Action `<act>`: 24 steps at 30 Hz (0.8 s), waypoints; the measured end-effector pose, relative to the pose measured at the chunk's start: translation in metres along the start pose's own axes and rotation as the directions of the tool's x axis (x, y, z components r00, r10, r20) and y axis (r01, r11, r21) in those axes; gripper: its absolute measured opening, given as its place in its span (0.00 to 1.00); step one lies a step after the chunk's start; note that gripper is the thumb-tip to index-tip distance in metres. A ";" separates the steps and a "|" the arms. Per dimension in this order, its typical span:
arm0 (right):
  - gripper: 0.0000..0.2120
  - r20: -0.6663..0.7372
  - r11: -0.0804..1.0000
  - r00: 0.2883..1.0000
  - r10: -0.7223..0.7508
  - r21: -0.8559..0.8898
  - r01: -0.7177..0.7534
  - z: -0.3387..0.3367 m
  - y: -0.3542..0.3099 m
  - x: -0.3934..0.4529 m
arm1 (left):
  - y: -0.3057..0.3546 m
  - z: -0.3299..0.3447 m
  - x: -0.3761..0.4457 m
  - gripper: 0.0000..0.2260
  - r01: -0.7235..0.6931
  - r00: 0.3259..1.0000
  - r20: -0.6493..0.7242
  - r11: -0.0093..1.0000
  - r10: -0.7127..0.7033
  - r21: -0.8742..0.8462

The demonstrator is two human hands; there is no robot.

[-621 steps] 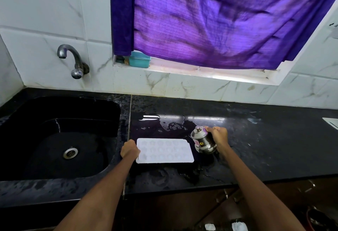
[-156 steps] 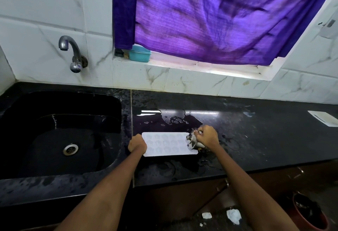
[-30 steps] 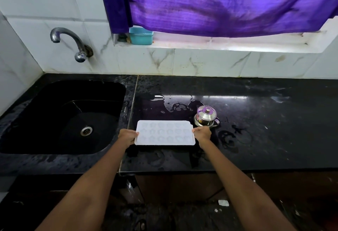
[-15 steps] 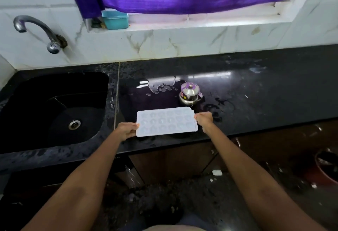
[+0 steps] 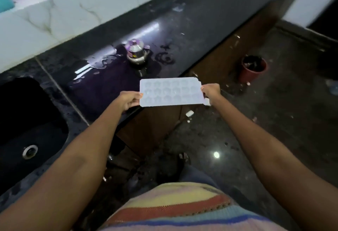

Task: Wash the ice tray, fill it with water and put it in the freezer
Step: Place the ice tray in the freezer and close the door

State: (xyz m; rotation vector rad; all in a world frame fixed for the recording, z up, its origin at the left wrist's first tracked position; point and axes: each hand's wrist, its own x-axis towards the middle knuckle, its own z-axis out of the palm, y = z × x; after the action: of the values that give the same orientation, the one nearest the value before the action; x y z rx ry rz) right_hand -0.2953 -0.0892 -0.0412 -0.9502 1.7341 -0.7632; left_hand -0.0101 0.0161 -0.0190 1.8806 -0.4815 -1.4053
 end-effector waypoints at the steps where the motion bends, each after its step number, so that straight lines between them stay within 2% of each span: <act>1: 0.05 -0.038 1.000 0.999 0.024 0.009 -0.024 -0.013 0.011 -0.006 | -0.001 0.010 0.000 0.16 -0.004 0.999 0.037 1.000 0.003 0.029; 6: 0.09 -0.178 0.988 0.974 0.138 0.096 -0.122 -0.078 0.072 -0.027 | -0.014 0.068 -0.006 0.16 -0.048 0.985 0.170 0.986 0.020 0.160; 9: 0.04 -0.265 0.974 0.948 0.177 0.184 -0.131 -0.112 0.104 -0.041 | -0.023 0.109 -0.009 0.15 -0.082 0.975 0.218 0.969 0.031 0.232; 11: 0.11 -0.315 0.965 0.926 0.209 0.220 -0.143 -0.133 0.126 -0.049 | -0.032 0.137 -0.009 0.08 -0.086 0.965 0.262 0.959 0.013 0.268; 13: 0.12 -0.359 0.956 0.900 0.247 0.244 -0.164 -0.153 0.150 -0.060 | -0.041 0.165 -0.012 0.02 -0.089 0.954 0.299 0.944 -0.010 0.317; 14: 0.11 -0.370 0.951 0.890 0.266 0.254 -0.178 -0.161 0.161 -0.066 | -0.045 0.175 -0.013 0.03 -0.102 0.950 0.313 0.934 -0.011 0.342; 18: 0.09 -0.438 0.910 0.820 0.370 0.351 -0.223 -0.194 0.218 -0.091 | -0.071 0.231 -0.019 0.15 -0.163 0.912 0.406 0.857 -0.058 0.489; 20: 0.07 -0.457 0.878 0.779 0.429 0.414 -0.240 -0.208 0.243 -0.104 | -0.084 0.255 -0.026 0.11 -0.171 0.897 0.432 0.828 -0.093 0.534; 21: 0.08 -0.466 0.861 0.757 0.458 0.444 -0.248 -0.216 0.254 -0.110 | -0.090 0.268 -0.030 0.09 -0.177 0.888 0.446 0.811 -0.113 0.558; 24: 0.16 -0.473 0.805 0.693 0.544 0.528 -0.271 -0.237 0.285 -0.134 | -0.109 0.304 -0.044 0.16 -0.232 0.845 0.509 0.743 -0.166 0.628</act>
State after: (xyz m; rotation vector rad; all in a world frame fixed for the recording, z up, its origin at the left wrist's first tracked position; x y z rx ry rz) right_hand -0.5619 0.1838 -0.1403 0.0447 2.0992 -1.1492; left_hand -0.3224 0.0184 -0.1128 1.9420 -1.4795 -1.9109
